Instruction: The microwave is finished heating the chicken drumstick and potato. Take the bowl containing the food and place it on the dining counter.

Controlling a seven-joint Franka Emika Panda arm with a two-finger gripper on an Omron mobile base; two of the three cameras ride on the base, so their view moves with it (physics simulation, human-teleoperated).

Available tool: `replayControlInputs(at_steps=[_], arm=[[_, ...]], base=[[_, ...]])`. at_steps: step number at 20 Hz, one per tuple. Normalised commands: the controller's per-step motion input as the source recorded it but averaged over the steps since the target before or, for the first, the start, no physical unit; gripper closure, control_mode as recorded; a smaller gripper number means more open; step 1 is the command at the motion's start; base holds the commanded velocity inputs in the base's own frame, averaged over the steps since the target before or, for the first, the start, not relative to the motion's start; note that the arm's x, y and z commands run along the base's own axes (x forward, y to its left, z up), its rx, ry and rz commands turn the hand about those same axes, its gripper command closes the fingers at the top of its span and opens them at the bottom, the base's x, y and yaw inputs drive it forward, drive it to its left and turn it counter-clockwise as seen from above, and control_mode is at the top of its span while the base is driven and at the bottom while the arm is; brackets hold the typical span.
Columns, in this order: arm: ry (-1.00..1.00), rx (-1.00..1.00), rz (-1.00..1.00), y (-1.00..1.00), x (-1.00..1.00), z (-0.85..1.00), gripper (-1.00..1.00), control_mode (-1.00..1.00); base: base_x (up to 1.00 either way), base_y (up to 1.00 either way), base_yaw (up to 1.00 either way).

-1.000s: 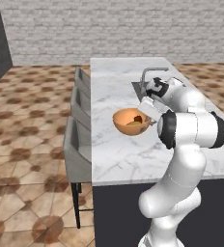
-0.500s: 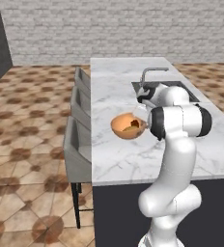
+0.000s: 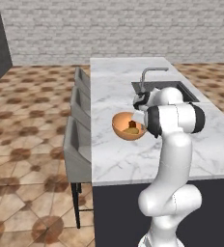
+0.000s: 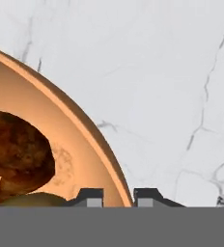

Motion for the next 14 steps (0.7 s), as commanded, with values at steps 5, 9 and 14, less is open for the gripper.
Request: replayControlInputs(at_steps=[5,9,14], arm=[[0.01,0.00,0.00,0.00,0.04,-0.01,-1.00,-1.00],[-0.01,0.00,-0.04,-0.01,-0.09,0.20,-1.00,-1.00],[-0.13,0.04,-0.12,-0.07,-0.34,0.60,-1.00,-1.00]], base=[[0.00,0.00,0.00],[0.00,0.00,0.00],[0.00,0.00,0.00]])
